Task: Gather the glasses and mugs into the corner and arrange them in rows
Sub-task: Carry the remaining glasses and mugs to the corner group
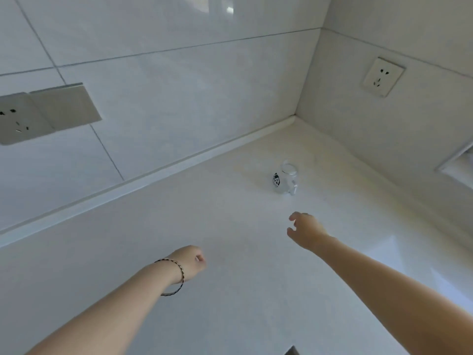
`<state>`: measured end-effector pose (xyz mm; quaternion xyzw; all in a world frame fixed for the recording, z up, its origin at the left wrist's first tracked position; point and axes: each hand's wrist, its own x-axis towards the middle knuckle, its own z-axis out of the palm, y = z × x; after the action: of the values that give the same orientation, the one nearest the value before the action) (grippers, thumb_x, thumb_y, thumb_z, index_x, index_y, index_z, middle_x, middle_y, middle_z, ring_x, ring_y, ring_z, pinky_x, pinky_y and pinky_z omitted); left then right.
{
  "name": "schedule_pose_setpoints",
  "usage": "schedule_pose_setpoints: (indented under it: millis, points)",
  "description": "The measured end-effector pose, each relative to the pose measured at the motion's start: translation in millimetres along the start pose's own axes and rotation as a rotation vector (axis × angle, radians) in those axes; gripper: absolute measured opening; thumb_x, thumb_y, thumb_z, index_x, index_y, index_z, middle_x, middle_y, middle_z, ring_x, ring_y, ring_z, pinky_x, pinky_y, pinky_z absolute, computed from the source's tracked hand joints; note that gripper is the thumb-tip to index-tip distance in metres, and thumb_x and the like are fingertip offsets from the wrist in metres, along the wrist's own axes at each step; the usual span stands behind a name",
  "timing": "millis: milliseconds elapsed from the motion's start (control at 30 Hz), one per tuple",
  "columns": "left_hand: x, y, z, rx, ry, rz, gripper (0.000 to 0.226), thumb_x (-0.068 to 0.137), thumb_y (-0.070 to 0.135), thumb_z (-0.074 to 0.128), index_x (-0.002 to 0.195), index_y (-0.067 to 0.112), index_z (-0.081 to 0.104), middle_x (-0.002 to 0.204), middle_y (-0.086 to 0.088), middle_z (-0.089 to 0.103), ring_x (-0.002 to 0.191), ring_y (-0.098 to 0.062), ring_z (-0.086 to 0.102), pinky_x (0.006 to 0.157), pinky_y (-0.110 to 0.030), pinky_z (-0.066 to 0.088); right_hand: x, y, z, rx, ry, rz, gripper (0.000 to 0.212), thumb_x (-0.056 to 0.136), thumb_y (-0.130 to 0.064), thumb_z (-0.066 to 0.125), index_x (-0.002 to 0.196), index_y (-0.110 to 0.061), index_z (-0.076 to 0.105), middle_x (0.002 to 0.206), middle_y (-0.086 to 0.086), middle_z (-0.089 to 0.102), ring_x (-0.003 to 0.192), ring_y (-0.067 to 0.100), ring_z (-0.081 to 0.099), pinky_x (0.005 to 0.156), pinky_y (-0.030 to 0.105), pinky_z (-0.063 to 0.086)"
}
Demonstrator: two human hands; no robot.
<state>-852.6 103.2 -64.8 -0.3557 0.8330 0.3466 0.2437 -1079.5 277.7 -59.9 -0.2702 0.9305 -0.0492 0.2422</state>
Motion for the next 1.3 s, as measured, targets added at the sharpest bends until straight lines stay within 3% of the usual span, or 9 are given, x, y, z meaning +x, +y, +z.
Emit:
schedule_pose_setpoints:
  millis: [167, 333, 467, 600, 800, 1000, 1233, 1300]
  points:
    - [49.8, 30.3, -20.5, 0.031, 0.019, -0.053, 0.016, 0.095, 0.022, 0.039, 0.096, 0.018, 0.054, 0.103, -0.002, 0.056, 0.088, -0.016, 0.049, 0.071, -0.021, 0.037, 95.2, 0.6, -41.3, 0.065, 0.135, 0.029, 0.060, 0.088, -0.028, 0.058, 0.140, -0.007, 0.034, 0.137, 0.015, 0.039, 0.129, 0.031, 0.040, 0.103, 0.039, 0.039]
    - [75.3, 33.9, -27.0, 0.052, 0.013, -0.103, 0.014, 0.095, 0.022, 0.039, 0.096, 0.019, 0.053, 0.124, -0.002, 0.057, 0.095, -0.014, 0.048, 0.081, -0.020, 0.035, 164.4, -7.0, -55.3, 0.162, 0.146, 0.065, 0.087, 0.080, -0.040, 0.070, 0.144, -0.007, 0.022, 0.145, 0.014, 0.032, 0.136, 0.031, 0.031, 0.107, 0.043, 0.034]
    - [79.2, 26.3, -23.5, 0.036, -0.003, -0.156, 0.027, 0.095, 0.021, 0.039, 0.113, 0.013, 0.058, 0.126, -0.002, 0.056, 0.097, -0.014, 0.048, 0.082, -0.020, 0.035, 185.3, -6.7, -43.1, 0.346, 0.141, 0.104, 0.081, 0.077, -0.036, 0.074, 0.139, -0.010, 0.029, 0.139, 0.013, 0.042, 0.126, 0.032, 0.046, 0.098, 0.040, 0.042]
    - [75.6, 10.9, -15.4, 0.006, -0.006, -0.204, 0.014, 0.095, 0.022, 0.040, 0.096, 0.021, 0.053, 0.121, -0.001, 0.058, 0.100, -0.014, 0.051, 0.081, -0.019, 0.034, 181.3, -5.7, -36.6, 0.450, 0.219, 0.109, 0.072, 0.075, -0.032, 0.075, 0.132, -0.010, 0.035, 0.134, 0.012, 0.047, 0.119, 0.032, 0.051, 0.089, 0.040, 0.046]
    - [46.7, -23.8, 2.7, -0.053, 0.008, -0.258, 0.012, 0.094, 0.022, 0.040, 0.093, 0.024, 0.051, 0.102, 0.003, 0.054, 0.095, -0.013, 0.051, 0.079, -0.018, 0.036, 143.8, -11.0, -28.5, 0.412, 0.233, 0.019, 0.071, 0.074, -0.033, 0.077, 0.129, -0.010, 0.038, 0.129, 0.012, 0.052, 0.111, 0.031, 0.055, 0.074, 0.030, 0.042]
    - [-13.2, -63.8, 20.9, -0.133, 0.070, -0.344, 0.026, 0.094, 0.021, 0.040, 0.109, 0.016, 0.060, 0.099, 0.002, 0.054, 0.089, -0.015, 0.052, 0.077, -0.019, 0.037, 68.0, -56.0, -0.9, 0.329, 0.078, -0.143, 0.072, 0.071, -0.043, 0.077, 0.127, -0.017, 0.040, 0.124, 0.005, 0.057, 0.102, 0.022, 0.056, 0.074, 0.028, 0.042]
    - [-124.9, -133.5, 53.6, -0.224, 0.197, -0.414, 0.025, 0.094, 0.020, 0.039, 0.107, 0.015, 0.059, 0.097, 0.002, 0.053, 0.085, -0.015, 0.050, 0.067, -0.020, 0.037, -63.9, -137.0, 51.2, 0.200, -0.093, -0.394, 0.074, 0.068, -0.044, 0.078, 0.128, -0.019, 0.040, 0.125, 0.001, 0.057, 0.112, 0.021, 0.056, 0.085, 0.032, 0.048]
    - [-160.9, -160.9, 67.8, -0.239, 0.224, -0.446, 0.028, 0.094, 0.021, 0.039, 0.111, 0.015, 0.059, 0.105, 0.001, 0.056, 0.087, -0.015, 0.049, 0.072, -0.020, 0.038, -105.8, -157.8, 70.6, 0.152, -0.118, -0.452, 0.074, 0.069, -0.044, 0.077, 0.128, -0.020, 0.040, 0.125, 0.000, 0.057, 0.111, 0.021, 0.057, 0.084, 0.030, 0.046]
